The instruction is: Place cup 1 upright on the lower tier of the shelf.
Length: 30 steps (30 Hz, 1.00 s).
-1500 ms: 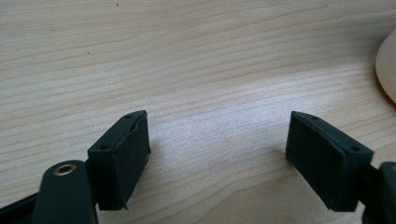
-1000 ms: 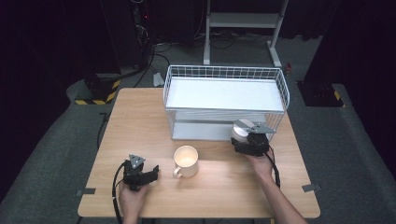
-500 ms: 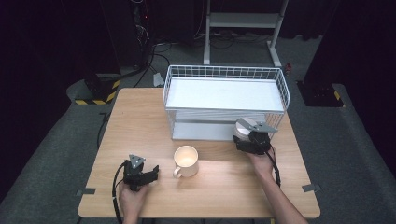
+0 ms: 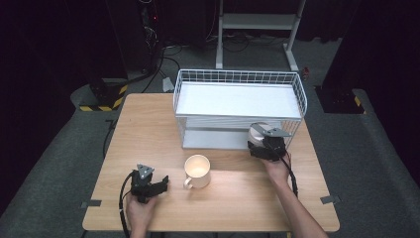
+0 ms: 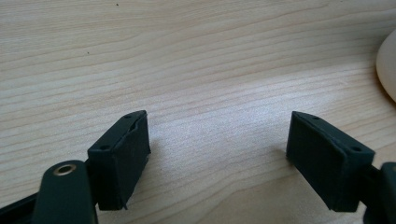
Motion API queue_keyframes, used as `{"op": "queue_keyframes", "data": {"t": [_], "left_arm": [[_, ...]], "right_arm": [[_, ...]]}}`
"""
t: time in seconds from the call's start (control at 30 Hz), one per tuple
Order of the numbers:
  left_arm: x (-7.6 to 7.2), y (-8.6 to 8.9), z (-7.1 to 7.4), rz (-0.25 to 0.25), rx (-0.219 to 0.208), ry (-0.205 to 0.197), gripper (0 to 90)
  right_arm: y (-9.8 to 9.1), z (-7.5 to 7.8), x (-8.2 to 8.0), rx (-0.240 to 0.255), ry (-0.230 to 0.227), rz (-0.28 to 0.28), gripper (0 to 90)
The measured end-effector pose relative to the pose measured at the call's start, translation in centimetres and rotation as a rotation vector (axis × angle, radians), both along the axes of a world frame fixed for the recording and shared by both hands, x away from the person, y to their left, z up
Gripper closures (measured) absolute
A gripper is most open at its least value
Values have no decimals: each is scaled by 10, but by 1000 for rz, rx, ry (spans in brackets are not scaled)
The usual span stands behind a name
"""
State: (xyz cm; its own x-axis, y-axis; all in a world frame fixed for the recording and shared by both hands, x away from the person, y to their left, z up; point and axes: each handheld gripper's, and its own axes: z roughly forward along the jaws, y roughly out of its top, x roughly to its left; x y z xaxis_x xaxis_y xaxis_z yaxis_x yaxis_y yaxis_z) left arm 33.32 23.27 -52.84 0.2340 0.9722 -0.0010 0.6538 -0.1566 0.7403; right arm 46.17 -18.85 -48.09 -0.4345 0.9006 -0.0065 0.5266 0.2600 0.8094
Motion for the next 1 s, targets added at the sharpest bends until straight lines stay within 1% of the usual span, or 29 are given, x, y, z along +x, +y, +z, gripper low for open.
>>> {"op": "queue_keyframes", "data": {"t": [0.13,0.17,0.23,0.27,0.37,0.4,0.43,0.63,0.67,0.8,0.83,0.97,1.0], "left_arm": [[0,0,0,0,2,-3,216],[0,0,0,0,2,-3,216],[0,0,0,-1,2,-2,216],[0,0,0,-1,3,-2,216],[0,0,0,-1,3,-2,216],[0,0,0,-1,3,-2,216],[0,0,0,-1,3,-2,216],[0,0,0,-1,3,-1,216],[0,0,0,-1,4,-1,216],[0,0,0,-1,5,-1,216],[0,0,0,-1,5,-1,216],[0,0,0,0,5,-3,216],[0,0,0,-1,5,-1,216]], "right_arm": [[-2,-2,3,2,-17,6,189],[-2,-2,4,12,-18,-2,189],[-2,-3,5,10,-21,1,189],[-2,-1,8,5,-5,-7,189],[-2,0,12,-1,-4,-1,189],[-1,0,13,5,4,-9,189],[-2,-1,15,2,-7,-3,189],[-3,-3,18,16,-21,-7,188],[-3,-4,19,28,-19,-14,188],[-5,-6,21,30,-24,-7,184],[-5,-6,21,43,-14,-11,182],[-5,-6,22,41,-12,-7,174],[-6,-7,22,48,-8,-4,170]]}}
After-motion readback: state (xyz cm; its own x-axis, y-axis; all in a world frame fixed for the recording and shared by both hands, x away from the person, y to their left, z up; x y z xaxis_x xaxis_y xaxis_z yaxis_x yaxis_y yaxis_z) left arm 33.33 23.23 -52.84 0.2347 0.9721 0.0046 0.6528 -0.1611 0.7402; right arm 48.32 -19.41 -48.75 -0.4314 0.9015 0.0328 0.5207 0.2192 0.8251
